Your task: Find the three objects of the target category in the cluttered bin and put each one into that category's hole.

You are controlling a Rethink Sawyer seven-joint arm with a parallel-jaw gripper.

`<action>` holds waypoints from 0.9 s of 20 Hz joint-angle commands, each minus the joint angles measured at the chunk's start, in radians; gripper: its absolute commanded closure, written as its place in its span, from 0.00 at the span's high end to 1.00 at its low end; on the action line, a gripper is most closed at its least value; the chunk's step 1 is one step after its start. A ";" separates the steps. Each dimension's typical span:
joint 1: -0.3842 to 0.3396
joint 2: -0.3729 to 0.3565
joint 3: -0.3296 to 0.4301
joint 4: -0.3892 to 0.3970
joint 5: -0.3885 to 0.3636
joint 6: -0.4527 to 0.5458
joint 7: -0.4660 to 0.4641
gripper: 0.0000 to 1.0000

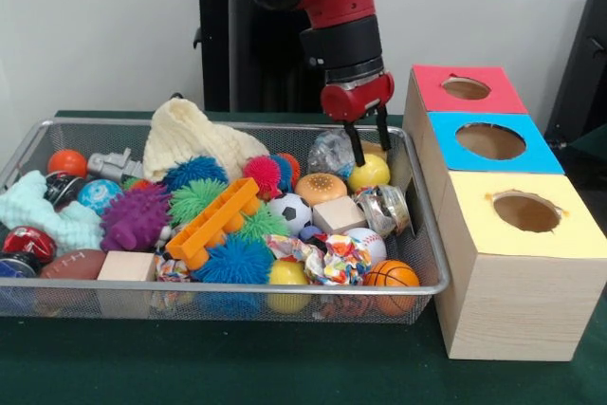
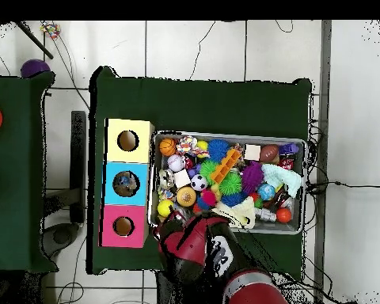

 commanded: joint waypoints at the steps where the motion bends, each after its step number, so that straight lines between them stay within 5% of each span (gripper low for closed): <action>1: -0.032 0.114 -0.080 -0.045 0.012 0.004 0.081 1.00; 10: -0.211 0.085 0.093 -0.024 -0.086 0.137 0.030 1.00; 18: -0.354 0.032 0.237 0.027 -0.061 0.264 -0.063 1.00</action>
